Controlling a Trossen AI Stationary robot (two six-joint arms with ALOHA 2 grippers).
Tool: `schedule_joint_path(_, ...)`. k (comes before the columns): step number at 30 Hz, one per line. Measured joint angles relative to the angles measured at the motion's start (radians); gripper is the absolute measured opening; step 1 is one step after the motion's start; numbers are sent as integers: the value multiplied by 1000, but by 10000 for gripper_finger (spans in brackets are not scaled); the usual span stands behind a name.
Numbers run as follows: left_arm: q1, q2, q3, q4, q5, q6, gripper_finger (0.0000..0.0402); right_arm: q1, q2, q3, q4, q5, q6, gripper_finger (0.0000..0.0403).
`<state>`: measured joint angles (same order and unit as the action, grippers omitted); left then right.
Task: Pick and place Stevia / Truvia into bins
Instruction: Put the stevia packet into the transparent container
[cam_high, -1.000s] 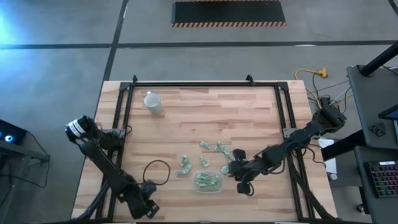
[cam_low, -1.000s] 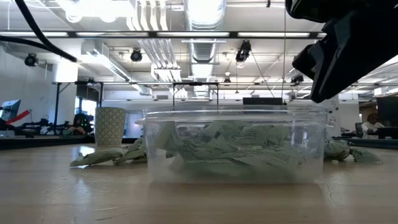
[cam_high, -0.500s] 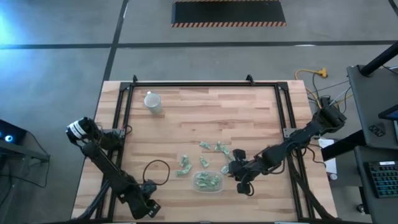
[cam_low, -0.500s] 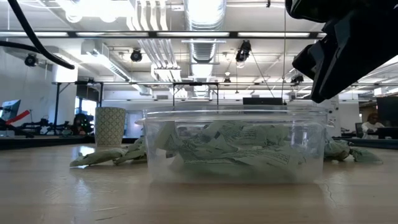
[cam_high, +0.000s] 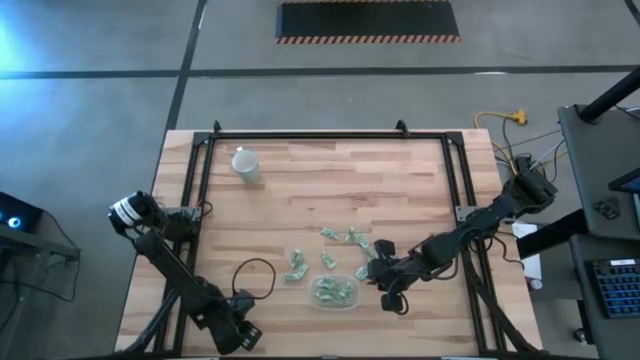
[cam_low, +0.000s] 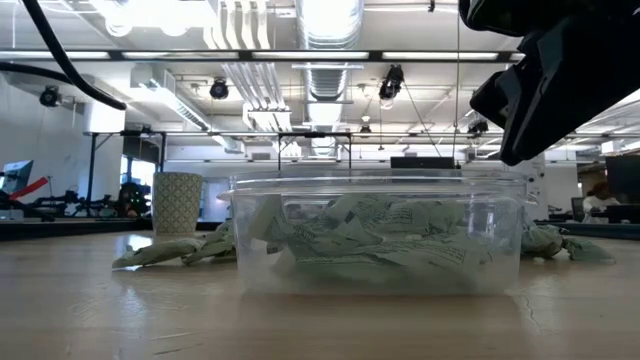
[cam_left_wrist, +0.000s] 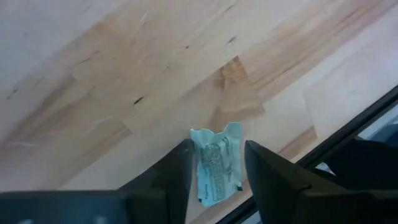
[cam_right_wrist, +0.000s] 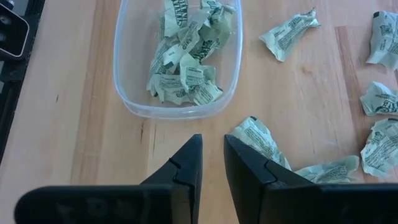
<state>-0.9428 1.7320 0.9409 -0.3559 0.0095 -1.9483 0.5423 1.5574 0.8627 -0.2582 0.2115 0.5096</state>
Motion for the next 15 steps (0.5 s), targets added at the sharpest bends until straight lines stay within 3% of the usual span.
schedule_joint_path(8, -1, -11, -3, -22, 8, 51, 14, 0, 0, 0, 0, 0, -47, 59)
schedule_joint_path(15, 1, -25, -3, -20, 8, 53, 9, 0, 0, 0, 0, 0, -50, 59)
